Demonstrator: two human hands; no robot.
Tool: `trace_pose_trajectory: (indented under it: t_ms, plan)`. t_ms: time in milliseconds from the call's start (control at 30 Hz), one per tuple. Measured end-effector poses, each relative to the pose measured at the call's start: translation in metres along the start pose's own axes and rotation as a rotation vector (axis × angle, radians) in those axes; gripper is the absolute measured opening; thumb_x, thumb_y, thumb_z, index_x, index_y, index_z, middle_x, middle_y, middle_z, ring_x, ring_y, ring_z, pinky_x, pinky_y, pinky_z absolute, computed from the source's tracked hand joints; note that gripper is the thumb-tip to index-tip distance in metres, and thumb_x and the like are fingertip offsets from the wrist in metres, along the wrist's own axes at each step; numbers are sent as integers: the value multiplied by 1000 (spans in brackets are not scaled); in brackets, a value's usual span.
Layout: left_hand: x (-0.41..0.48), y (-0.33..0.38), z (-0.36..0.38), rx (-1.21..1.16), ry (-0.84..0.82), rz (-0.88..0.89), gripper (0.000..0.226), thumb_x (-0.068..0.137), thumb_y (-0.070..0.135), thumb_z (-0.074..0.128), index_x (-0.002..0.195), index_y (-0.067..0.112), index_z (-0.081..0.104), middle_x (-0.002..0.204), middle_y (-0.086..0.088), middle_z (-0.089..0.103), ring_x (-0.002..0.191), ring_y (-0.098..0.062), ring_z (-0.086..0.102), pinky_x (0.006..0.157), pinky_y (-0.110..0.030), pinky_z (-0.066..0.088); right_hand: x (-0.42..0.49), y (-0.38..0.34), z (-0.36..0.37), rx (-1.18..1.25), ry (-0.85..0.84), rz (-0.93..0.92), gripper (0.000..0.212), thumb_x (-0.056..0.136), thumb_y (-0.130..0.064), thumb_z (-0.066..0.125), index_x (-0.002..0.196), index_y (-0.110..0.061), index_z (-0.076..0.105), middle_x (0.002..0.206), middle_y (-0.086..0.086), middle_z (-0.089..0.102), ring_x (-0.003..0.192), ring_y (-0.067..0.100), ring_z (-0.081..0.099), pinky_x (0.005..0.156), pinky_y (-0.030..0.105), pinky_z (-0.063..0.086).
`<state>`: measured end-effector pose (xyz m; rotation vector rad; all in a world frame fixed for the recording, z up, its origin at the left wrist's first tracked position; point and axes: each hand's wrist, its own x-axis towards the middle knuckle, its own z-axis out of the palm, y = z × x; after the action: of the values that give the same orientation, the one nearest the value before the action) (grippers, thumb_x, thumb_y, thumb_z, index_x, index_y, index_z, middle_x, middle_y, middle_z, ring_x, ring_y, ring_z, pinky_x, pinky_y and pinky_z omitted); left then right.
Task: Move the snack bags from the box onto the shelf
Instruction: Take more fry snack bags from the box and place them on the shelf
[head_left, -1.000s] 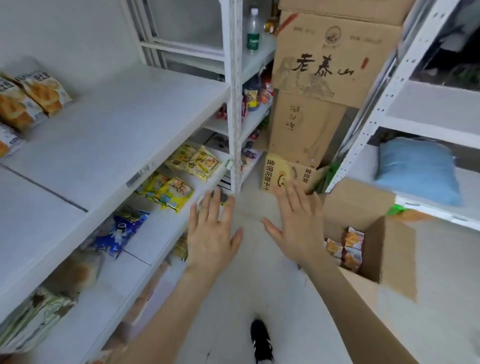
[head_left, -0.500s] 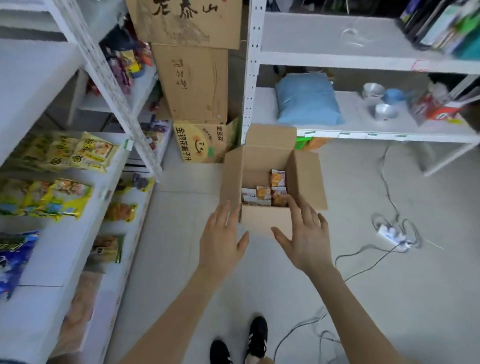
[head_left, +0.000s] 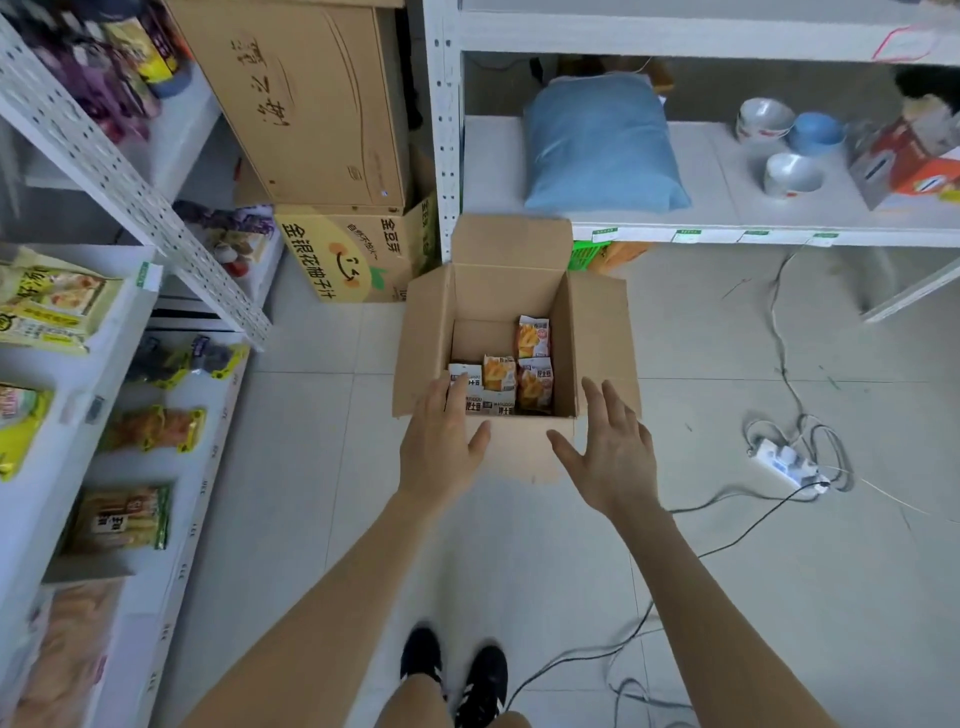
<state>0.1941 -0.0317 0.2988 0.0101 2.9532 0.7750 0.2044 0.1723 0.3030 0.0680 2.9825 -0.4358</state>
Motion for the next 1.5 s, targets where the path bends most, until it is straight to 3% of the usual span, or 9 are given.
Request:
trace_pose_trajectory:
  t_ms: [400, 567, 767, 933, 1133, 1333, 1500]
  plan:
    - [144, -71, 132, -119, -119, -137, 67, 97, 39, 54, 152, 14, 27, 157, -6, 31, 145, -22, 26, 114, -34, 28, 166, 37, 130, 121, -152, 80, 77, 90, -56, 51, 151, -19, 23, 155, 6, 31, 139, 27, 34, 106, 46, 38]
    - [189, -104, 199, -156, -179, -261, 68, 94, 37, 59, 151, 16, 27, 152, -4, 36, 141, -22, 33, 112, -34, 31, 226, 67, 205, 172, -265, 95, 81, 87, -59, 53, 152, -22, 20, 152, 2, 36, 134, 26, 40, 103, 47, 43]
    - [236, -148, 291, -232, -228, -393, 73, 88, 36, 68, 148, 16, 32, 145, -7, 43, 134, -25, 42, 109, -43, 40, 287, 101, 301, 189, -470, 35, 82, 88, -57, 56, 152, -23, 17, 150, 4, 39, 133, 26, 42, 100, 47, 45]
    - [264, -185, 348, -243, -272, -472, 82, 85, 31, 73, 151, 14, 26, 148, -10, 37, 136, -26, 38, 111, -34, 32, 318, 118, 378, 242, -576, 22, 83, 87, -54, 60, 151, -25, 17, 151, 3, 39, 134, 25, 42, 100, 47, 45]
    - [290, -226, 397, -269, -360, -670, 101, 74, 30, 84, 150, 10, 21, 148, -14, 33, 138, -30, 33, 114, -42, 32, 337, 133, 443, 302, -651, 118, 88, 83, -50, 67, 151, -26, 16, 153, 4, 35, 136, 28, 39, 107, 49, 40]
    - [293, -259, 435, -309, -456, -826, 103, 41, 38, 95, 129, 16, 44, 123, -2, 60, 116, -23, 59, 99, -42, 49, 347, 148, 476, 385, -734, 211, 94, 76, -52, 74, 149, -25, 21, 150, 5, 39, 135, 27, 41, 109, 45, 38]
    - [301, -261, 438, -319, -454, -831, 94, 52, 21, 95, 129, 13, 41, 123, -4, 59, 116, -23, 57, 100, -41, 48, 355, 156, 496, 429, -869, 281, 82, 80, -38, 76, 144, -19, 30, 143, 5, 49, 131, 26, 46, 105, 37, 39]
